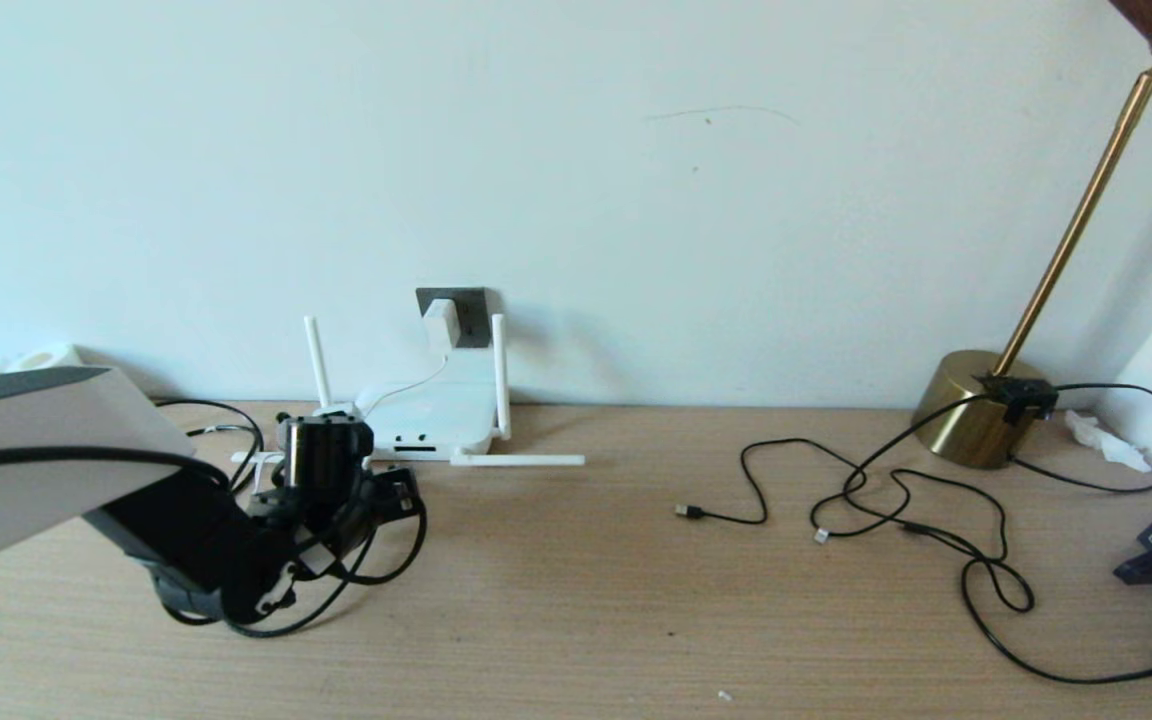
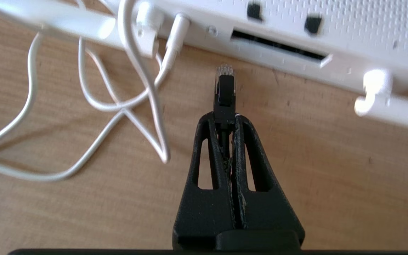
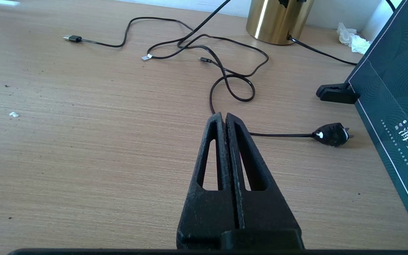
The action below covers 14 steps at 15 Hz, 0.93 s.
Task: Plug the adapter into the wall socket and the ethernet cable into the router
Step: Align cable and router interface
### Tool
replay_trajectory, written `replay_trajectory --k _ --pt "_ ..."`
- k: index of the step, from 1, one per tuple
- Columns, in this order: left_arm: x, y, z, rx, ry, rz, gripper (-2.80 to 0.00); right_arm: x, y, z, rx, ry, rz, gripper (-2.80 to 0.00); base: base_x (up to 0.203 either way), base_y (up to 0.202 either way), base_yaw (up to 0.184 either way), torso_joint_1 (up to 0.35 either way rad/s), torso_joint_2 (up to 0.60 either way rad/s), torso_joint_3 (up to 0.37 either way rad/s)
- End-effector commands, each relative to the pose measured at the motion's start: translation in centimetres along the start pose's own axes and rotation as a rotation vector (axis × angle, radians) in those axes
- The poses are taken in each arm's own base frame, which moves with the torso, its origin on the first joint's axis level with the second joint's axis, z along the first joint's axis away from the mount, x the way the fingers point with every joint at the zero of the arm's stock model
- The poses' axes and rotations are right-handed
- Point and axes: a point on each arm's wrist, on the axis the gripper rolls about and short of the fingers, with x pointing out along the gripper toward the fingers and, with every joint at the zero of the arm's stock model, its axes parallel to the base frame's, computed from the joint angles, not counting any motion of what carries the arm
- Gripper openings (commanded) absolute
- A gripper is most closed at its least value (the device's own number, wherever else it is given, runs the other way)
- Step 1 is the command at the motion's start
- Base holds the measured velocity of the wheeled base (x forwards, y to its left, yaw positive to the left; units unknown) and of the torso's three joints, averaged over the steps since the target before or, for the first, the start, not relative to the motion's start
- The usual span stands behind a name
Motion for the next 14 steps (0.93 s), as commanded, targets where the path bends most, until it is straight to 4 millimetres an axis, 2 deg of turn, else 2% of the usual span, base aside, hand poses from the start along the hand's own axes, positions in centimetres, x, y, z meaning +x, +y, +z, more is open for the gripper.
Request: replay_trajectory --k 1,8,11,14 --pt "-0.4 0.1 0.0 0.004 0.002 -0.001 -2.8 0.0 0.0 0.0 -0.001 0.002 0.001 -2.8 0.0 0.0 0.0 0.0 0.0 0.0" --pt "-2.1 1.1 -1.6 0.087 -0.059 -0.01 -2.8 0.0 0.0 0.0 0.028 0.002 0.001 -2.8 0.0 0.0 0.0 0.0 0.0 0.0" --pt "-3.0 1.4 -1.5 0.115 -0.075 -0.015 -2.8 0.0 0.0 0.0 0.028 0.002 0.001 -2.8 0.0 0.0 0.0 0.0 0.0 0.0" --pt "-2.9 1.3 -1.6 0.117 -0.067 -0.051 -2.8 0.0 0.0 0.0 0.028 0.002 0.001 -2.8 0.0 0.0 0.0 0.0 0.0 0.0"
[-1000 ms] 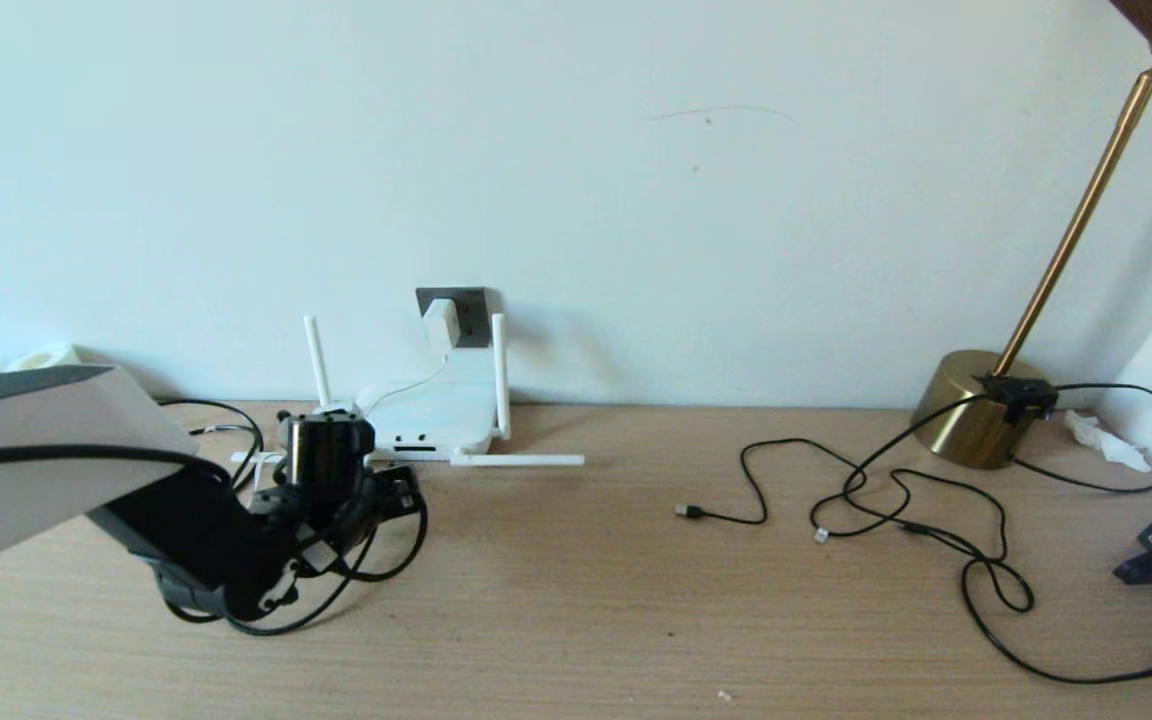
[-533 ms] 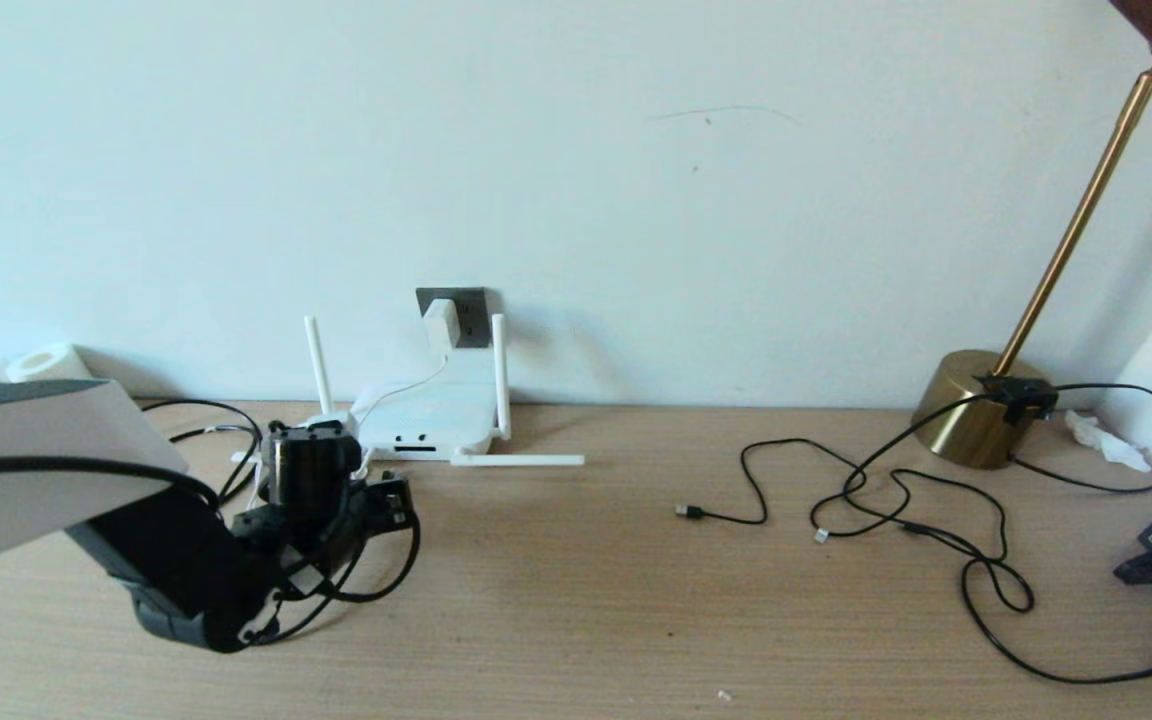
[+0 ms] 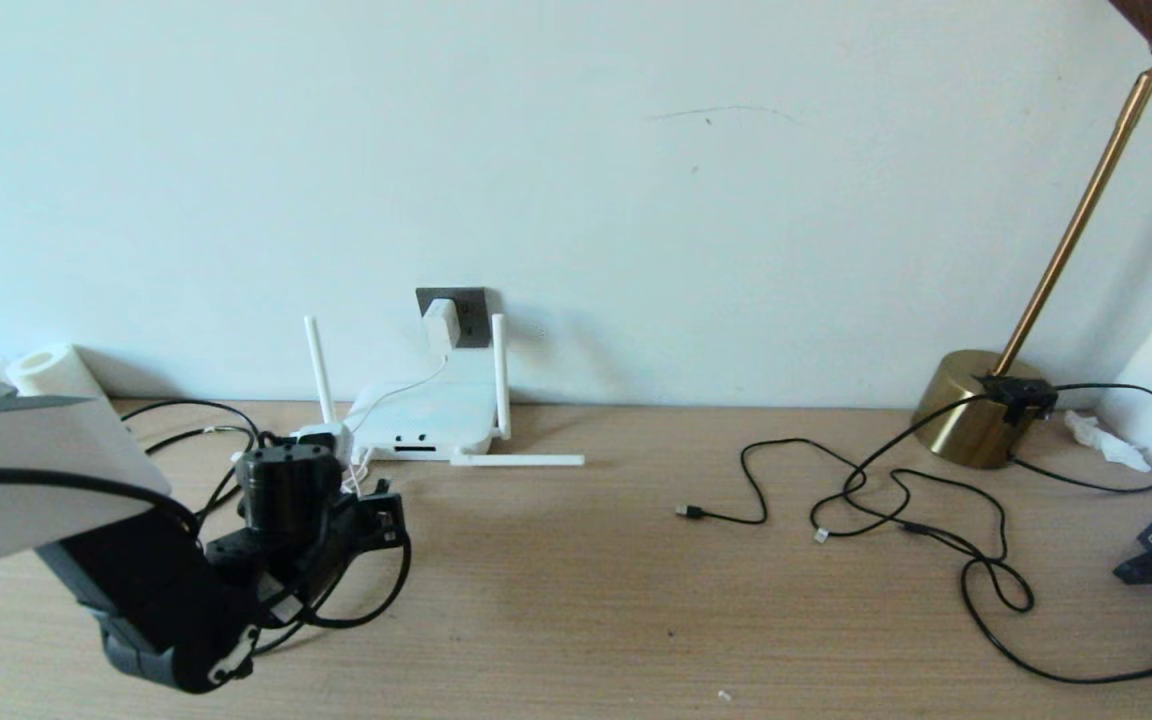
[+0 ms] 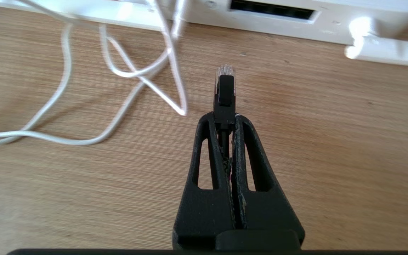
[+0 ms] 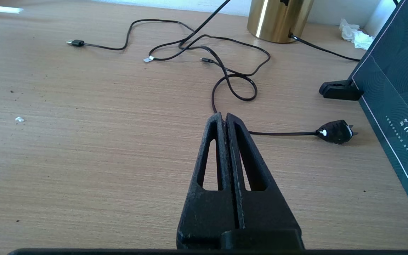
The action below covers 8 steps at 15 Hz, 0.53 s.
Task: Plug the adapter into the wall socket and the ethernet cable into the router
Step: Align cable and router interface
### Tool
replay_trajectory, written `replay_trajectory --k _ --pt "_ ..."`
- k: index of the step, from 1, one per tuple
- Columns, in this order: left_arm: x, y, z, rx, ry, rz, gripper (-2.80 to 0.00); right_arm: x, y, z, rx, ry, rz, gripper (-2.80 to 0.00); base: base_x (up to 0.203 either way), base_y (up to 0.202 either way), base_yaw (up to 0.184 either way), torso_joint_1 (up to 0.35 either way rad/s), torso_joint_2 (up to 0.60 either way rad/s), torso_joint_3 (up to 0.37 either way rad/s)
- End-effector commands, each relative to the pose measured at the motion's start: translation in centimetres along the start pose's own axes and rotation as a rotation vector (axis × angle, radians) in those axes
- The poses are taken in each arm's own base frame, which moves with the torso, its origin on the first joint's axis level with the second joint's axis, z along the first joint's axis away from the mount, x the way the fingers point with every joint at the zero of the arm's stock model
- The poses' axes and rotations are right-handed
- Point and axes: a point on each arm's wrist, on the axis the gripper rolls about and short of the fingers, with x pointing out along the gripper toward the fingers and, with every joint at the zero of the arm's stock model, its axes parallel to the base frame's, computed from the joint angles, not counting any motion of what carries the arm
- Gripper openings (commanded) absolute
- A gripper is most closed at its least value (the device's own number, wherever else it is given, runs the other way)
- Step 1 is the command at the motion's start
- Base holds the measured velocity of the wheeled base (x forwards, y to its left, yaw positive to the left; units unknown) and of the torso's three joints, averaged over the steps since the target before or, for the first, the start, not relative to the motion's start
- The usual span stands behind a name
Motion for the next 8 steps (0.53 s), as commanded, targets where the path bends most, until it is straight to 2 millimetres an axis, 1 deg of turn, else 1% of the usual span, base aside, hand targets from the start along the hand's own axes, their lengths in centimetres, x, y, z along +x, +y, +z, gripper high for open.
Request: replay_trajectory --k 1,8 --pt "0.0 -0.04 0.19 -0.003 -0.01 -0.009 -2.8 0.01 0.0 0.01 -0.001 0.001 0.001 -2.8 0.0 0.0 0.0 0.0 0.0 0.0" --pt "0.39 -0.25 0.49 -0.004 -0.025 -0.04 -2.8 0.01 0.0 0.01 0.001 0.001 0.001 -2.8 0.0 0.0 0.0 0.0 0.0 0.0"
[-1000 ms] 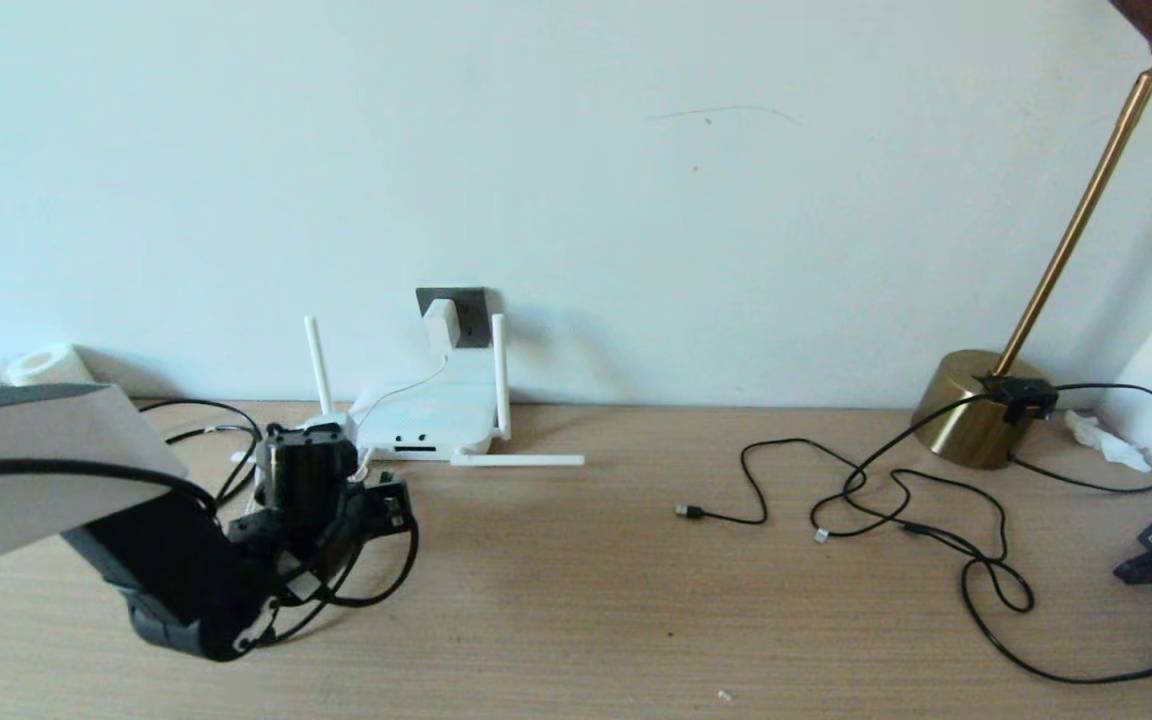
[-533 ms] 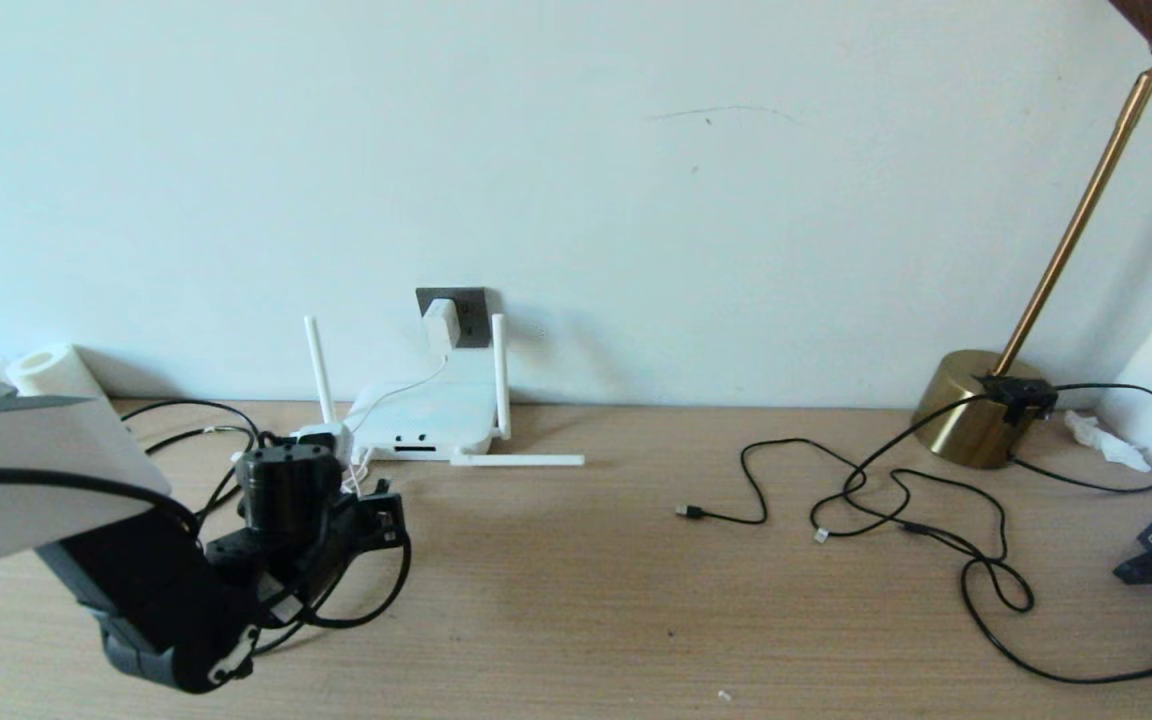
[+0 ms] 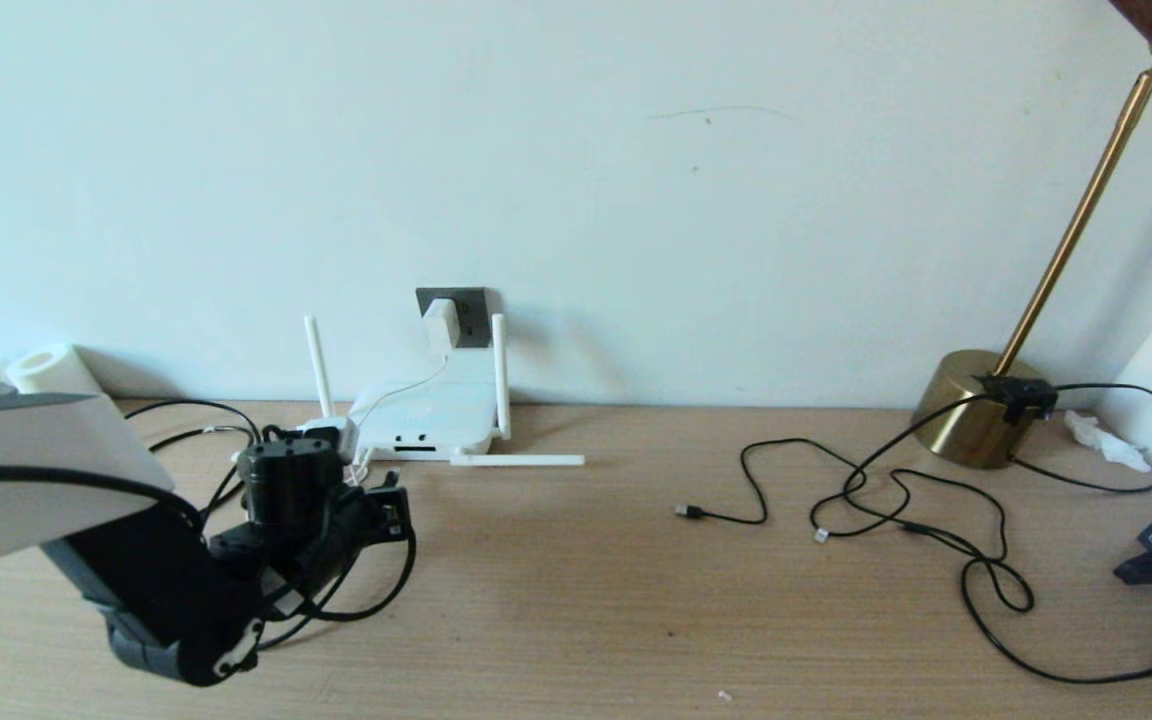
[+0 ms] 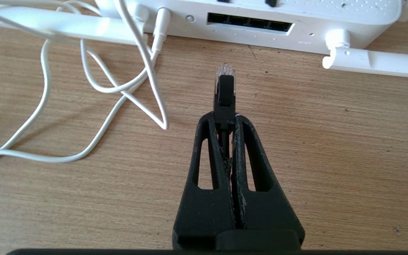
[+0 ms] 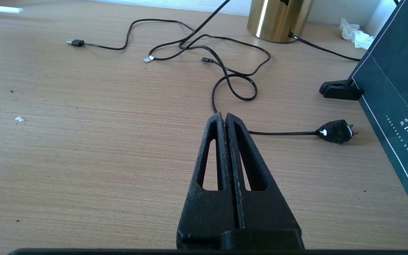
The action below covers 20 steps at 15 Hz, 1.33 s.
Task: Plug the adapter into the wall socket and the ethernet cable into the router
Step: Align cable and router interface
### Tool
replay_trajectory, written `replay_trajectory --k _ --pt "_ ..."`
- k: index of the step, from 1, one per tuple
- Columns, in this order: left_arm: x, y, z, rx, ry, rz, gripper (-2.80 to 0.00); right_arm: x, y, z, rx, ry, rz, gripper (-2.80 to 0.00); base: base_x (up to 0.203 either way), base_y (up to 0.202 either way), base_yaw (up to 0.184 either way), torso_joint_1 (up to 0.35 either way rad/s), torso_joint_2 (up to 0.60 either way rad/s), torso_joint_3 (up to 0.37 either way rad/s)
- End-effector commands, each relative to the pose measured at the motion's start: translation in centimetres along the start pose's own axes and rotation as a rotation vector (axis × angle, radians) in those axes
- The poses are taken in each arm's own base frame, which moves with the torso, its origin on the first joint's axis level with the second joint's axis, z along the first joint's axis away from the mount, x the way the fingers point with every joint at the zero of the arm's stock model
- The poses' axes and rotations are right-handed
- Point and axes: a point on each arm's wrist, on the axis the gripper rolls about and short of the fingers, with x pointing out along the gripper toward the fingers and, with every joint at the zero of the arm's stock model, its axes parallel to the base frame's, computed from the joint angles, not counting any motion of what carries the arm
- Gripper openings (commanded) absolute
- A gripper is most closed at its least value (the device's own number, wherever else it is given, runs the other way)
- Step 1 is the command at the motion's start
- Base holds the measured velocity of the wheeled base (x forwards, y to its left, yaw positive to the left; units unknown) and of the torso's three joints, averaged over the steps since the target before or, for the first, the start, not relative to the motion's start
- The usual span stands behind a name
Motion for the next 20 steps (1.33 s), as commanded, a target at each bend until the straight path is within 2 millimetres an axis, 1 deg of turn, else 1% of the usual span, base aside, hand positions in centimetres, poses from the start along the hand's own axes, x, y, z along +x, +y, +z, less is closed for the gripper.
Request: replay_trajectory --k 1,7,13,20 --pt "0.1 0.0 0.0 0.011 -0.006 0.0 -2.8 0.0 0.0 0.0 -0.001 0.001 0.001 -2.8 0.0 0.0 0.0 0.0 0.0 0.0" --pt "1.0 -0.4 1.5 0.022 -0.059 -0.006 -2.8 0.0 0.0 0.0 0.003 0.001 0.001 -2.8 0.0 0.0 0.0 0.0 0.0 0.0" --pt "1.3 -0.4 1.1 0.034 -0.046 -0.016 -2.8 0.0 0.0 0.0 0.004 0.001 -0.001 -2.8 0.0 0.0 0.0 0.0 0.0 0.0" --pt "1.5 0.3 1.1 0.028 -0.043 -0.004 -2.8 0.0 0.0 0.0 0.006 0.001 -0.001 -2.8 0.0 0.0 0.0 0.0 0.0 0.0"
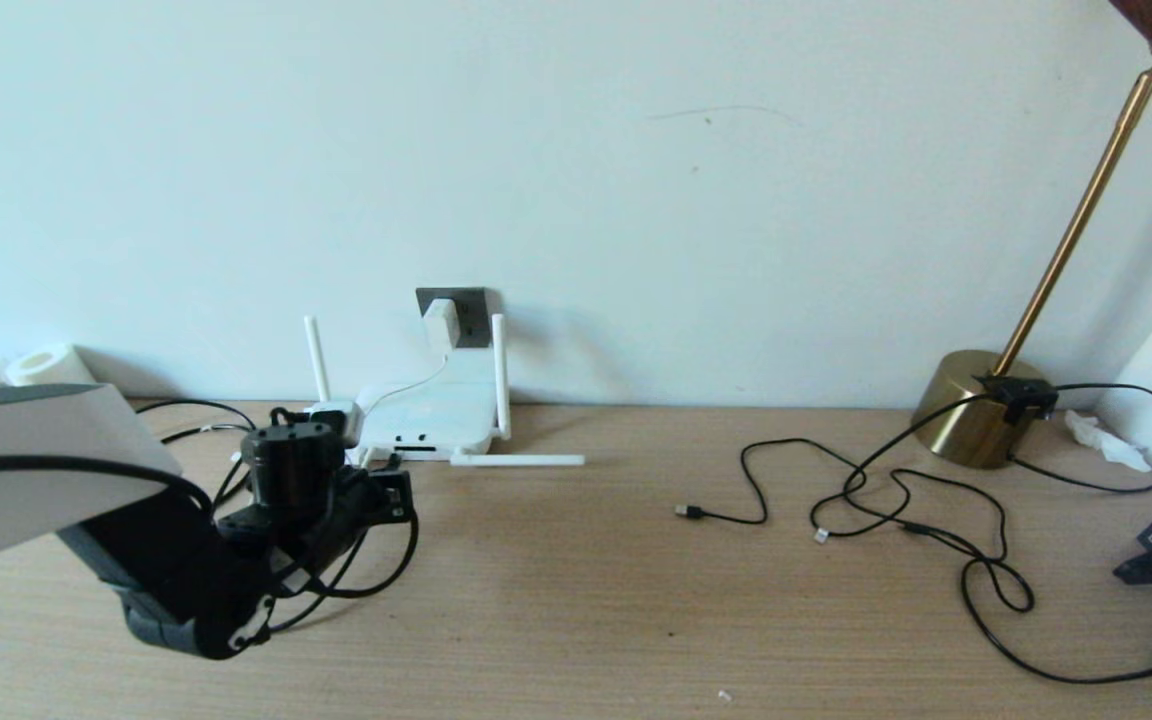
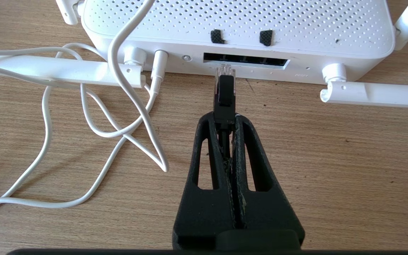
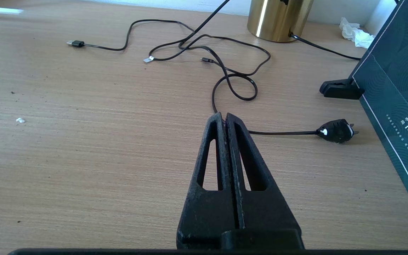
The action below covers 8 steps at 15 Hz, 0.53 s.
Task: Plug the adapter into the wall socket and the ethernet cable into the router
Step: Align cable and router interface
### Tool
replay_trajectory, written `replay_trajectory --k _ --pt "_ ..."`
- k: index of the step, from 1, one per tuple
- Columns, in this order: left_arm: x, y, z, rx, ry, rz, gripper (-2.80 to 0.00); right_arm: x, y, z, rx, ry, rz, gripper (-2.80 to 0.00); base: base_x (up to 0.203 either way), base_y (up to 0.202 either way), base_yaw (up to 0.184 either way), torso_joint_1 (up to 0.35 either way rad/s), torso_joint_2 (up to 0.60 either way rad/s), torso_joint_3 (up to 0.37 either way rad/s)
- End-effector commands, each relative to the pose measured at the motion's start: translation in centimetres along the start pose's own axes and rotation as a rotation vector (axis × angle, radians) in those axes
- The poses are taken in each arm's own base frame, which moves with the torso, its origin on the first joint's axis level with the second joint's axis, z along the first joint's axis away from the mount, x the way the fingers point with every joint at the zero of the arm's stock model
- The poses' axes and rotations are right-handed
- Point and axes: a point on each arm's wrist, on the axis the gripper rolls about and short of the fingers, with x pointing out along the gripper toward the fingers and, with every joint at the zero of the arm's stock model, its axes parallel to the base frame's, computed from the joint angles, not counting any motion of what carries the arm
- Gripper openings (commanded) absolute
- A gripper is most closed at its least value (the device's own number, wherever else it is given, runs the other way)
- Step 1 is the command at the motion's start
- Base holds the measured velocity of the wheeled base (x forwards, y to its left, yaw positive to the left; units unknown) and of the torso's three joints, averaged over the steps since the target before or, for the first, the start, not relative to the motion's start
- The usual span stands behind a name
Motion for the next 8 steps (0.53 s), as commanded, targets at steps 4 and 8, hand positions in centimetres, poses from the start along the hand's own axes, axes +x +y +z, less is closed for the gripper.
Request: replay_trajectory --k 4,8 --pt "0.04 0.13 0.03 -0.004 -0.006 0.004 -2.8 0.01 0.0 0.01 0.0 0.001 0.002 -2.8 0.0 0.0 0.0 0.0 0.0 0.0" --pt "0.16 0.63 0.03 -0.008 -0.006 0.01 -2.8 0.02 0.0 -0.02 0.001 0.001 0.002 -2.8 0.0 0.0 0.0 0.0 0.0 0.0"
